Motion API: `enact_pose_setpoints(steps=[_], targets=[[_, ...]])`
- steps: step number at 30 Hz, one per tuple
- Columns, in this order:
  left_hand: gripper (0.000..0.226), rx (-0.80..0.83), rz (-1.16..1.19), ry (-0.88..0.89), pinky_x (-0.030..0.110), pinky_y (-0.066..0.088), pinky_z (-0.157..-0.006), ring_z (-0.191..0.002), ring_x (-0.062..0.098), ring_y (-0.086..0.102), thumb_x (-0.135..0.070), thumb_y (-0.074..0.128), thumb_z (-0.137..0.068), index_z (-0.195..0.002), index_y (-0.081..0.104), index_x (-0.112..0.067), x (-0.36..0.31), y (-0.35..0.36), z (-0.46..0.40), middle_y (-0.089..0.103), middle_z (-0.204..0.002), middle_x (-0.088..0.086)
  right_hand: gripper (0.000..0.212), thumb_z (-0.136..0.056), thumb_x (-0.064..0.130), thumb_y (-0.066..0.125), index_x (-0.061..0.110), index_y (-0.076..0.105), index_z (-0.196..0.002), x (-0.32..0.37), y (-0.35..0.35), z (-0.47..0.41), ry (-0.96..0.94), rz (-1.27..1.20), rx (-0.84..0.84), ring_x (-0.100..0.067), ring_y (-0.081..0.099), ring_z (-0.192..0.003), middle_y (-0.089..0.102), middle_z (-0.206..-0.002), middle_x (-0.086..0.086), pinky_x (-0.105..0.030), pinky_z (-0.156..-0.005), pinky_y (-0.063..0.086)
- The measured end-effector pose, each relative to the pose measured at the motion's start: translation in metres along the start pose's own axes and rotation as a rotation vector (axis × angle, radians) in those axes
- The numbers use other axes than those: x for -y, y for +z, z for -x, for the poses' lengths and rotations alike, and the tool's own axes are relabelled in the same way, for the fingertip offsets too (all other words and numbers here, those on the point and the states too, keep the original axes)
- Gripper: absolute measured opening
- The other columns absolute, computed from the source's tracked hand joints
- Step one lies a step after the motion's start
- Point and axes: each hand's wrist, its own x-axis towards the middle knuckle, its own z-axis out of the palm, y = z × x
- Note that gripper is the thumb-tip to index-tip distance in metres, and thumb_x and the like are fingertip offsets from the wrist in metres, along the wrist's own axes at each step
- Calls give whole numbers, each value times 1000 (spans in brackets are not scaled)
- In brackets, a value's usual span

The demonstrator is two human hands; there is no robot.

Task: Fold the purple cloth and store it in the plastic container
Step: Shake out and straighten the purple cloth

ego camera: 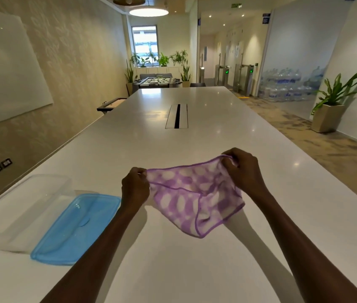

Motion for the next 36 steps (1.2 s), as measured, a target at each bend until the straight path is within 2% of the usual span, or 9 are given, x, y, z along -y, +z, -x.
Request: enact_pose_setpoints(steps=[6,10,14,18,21,26,30,33,36], targets=[[21,-78,319,16,45,56,-85,-95,31,65,-14,44,-98,-110,61,-13,-15,-8,-17,67,-109,12,5,-84,17,71,17,76,-86,18,-7,-8,61,-64,-34,-3,64,-75,71,-79,8,-13,-67,46],[24,-53,122,154,33,47,-89,-108,31,61,-12,57,-92,-116,62,-11,-17,-7,-21,65,-116,13,7,-84,18,73,14,77,-88,31,-14,-8,84,-77,-29,-12,67,-79,74,-83,1,-27,-70,51],[65,175,1,611,28,36,-103,-126,26,50,-28,82,-74,-130,54,-8,-40,-2,-7,55,-134,13,12,-85,16,71,14,78,-96,47,-21,-14,-20,49,173,-9,65,-87,76,-94,0,-14,-74,46],[115,506,49,722,35,37,-110,-136,20,41,-51,86,-58,-149,22,-22,-88,14,11,44,-150,1,23,-81,20,78,12,74,-102,61,-21,-23,-96,117,291,-12,64,-92,73,-100,-2,-11,-73,43],[128,615,116,722,30,42,-103,-130,21,51,-45,90,-55,-151,6,-30,-112,26,15,52,-143,6,28,-77,20,81,15,65,-99,69,-17,-25,-103,68,248,-3,62,-81,66,-89,8,-6,-63,43],[105,631,201,653,18,52,-75,-82,5,68,-23,88,-64,-148,24,-21,-124,36,4,71,-91,-5,48,-78,22,81,18,52,-116,67,-16,-24,-21,-63,187,-5,62,-67,63,-90,0,-9,-50,45],[29,452,127,728,31,52,-64,-74,18,64,-26,79,-76,-100,70,-13,-124,34,-4,71,-83,5,74,-75,41,80,20,43,-135,59,-21,-17,32,-93,211,-8,62,-80,58,-103,6,-9,-57,45],[15,377,186,682,32,51,-62,-70,18,65,-29,78,-75,-85,76,-18,-128,29,-10,72,-75,3,79,-74,34,83,20,40,-139,48,-17,-9,29,-40,267,-11,58,-88,56,-117,1,-12,-63,44],[11,290,222,666,25,50,-63,-67,6,63,-25,76,-77,-87,77,-21,-136,21,-20,72,-77,-5,61,-79,16,72,20,44,-133,37,-10,-5,36,103,198,-18,58,-91,59,-122,-5,-29,-72,49]])
